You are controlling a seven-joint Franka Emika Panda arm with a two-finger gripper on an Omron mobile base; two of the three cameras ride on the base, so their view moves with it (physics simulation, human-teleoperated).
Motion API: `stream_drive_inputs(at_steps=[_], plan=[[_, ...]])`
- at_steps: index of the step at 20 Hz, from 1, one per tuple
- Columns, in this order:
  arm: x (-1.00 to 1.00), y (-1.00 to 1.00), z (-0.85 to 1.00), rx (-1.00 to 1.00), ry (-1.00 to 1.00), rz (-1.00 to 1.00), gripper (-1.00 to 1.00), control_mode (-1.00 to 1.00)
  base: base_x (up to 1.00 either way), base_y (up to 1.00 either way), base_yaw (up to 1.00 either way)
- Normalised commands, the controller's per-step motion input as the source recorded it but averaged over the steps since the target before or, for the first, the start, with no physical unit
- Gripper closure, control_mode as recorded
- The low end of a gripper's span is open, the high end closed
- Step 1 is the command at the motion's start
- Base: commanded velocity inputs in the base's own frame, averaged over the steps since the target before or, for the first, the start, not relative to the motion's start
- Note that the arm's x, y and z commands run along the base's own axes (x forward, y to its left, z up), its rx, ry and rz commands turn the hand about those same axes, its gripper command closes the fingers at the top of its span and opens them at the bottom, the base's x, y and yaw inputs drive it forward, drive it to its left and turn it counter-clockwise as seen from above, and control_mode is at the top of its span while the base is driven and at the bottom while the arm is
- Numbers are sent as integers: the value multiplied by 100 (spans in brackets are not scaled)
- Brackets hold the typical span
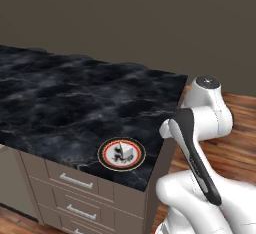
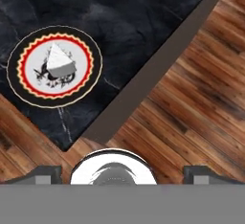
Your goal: Take the baked cake out of the oven and place it on the plate for cooling. Then close the oven door.
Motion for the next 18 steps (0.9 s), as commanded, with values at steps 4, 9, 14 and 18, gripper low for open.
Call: stream_drive_inputs(at_steps=[4,9,14,18], plan=[[11,0,-9,0,23,-3,-100,-100,0,0,0],[-2,-6,-7,0,4,-3,-100,100,-23,-16,-4],[0,0,0,0,0,0,-100,100,-100,-82,-15],[0,0,0,0,0,0,-100,100,-83,-100,-13]])
